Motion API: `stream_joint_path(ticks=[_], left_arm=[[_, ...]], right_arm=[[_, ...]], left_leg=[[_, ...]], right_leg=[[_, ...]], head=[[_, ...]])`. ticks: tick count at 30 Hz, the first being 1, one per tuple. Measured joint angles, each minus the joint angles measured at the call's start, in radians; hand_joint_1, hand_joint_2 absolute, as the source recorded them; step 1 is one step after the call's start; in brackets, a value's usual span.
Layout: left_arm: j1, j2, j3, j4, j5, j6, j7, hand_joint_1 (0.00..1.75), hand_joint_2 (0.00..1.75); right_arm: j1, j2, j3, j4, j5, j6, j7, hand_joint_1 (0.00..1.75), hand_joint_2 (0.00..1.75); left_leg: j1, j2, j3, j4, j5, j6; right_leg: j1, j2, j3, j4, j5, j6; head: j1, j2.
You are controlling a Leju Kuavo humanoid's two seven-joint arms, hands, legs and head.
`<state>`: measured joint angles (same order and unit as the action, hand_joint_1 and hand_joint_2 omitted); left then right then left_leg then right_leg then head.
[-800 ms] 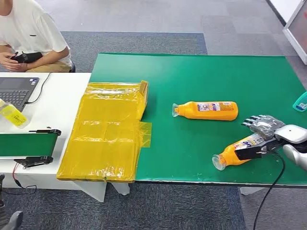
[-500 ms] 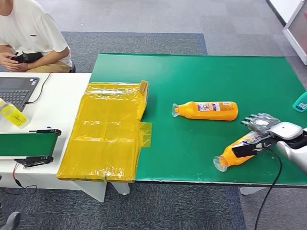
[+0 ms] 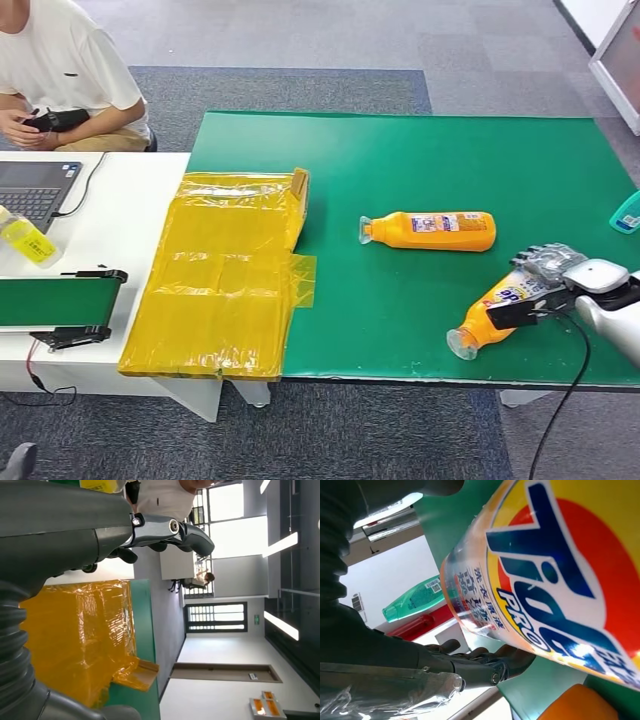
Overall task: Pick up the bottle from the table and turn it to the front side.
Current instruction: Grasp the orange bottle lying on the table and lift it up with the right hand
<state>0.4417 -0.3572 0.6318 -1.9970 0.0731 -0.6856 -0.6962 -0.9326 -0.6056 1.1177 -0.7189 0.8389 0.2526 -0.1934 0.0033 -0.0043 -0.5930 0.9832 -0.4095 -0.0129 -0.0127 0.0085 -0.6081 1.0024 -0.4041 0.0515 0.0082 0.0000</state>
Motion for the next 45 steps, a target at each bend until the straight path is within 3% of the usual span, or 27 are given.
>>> stream_joint_path(ticks=[12,20,22,24,26,45], left_arm=[[-0.013,0.000,0.022,0.000,-0.009,-0.021,0.000,0.00,1.75],[-0.021,0.000,0.028,0.000,-0.012,-0.025,0.000,0.00,1.75],[-0.023,0.000,0.029,0.000,-0.012,-0.025,0.000,0.00,1.75],[-0.023,0.000,0.029,0.000,-0.012,-0.025,0.000,0.00,1.75],[-0.023,0.000,0.029,0.000,-0.012,-0.024,0.000,0.00,1.75],[-0.019,0.000,0.027,0.000,-0.009,-0.013,0.000,0.00,1.75]], right_arm=[[0.028,0.013,-0.009,0.046,0.010,-0.046,-0.014,0.00,1.75],[0.053,0.071,-0.009,0.056,0.058,-0.095,-0.026,0.00,1.75],[0.053,0.086,-0.010,0.058,0.064,-0.103,-0.028,0.24,1.75],[0.052,0.098,-0.010,0.060,0.068,-0.110,-0.030,1.11,1.75],[0.052,0.107,-0.011,0.062,0.072,-0.116,-0.033,1.74,1.75],[0.078,0.132,-0.096,0.062,0.034,-0.129,-0.013,1.75,1.75]], left_leg=[[0.000,0.000,0.005,0.000,0.000,0.000],[0.001,0.000,0.004,0.000,0.003,-0.002],[0.001,0.000,0.004,0.000,0.003,-0.002],[0.001,0.000,0.004,0.000,0.003,-0.002],[0.001,0.000,0.003,0.000,0.003,-0.002],[0.001,0.000,0.003,0.000,0.003,-0.002]], right_leg=[[0.000,0.000,0.005,0.000,0.002,-0.002],[0.001,0.000,0.003,0.000,0.003,-0.002],[0.001,0.000,0.003,0.000,0.003,-0.002],[0.001,0.000,0.003,0.000,0.003,-0.002],[0.001,0.000,0.003,0.000,0.003,-0.002],[0.001,0.000,0.003,0.000,0.003,-0.002]], head=[[0.000,0.000],[0.000,0.000],[0.000,0.000],[0.000,0.000],[0.000,0.000],[0.000,0.000]])
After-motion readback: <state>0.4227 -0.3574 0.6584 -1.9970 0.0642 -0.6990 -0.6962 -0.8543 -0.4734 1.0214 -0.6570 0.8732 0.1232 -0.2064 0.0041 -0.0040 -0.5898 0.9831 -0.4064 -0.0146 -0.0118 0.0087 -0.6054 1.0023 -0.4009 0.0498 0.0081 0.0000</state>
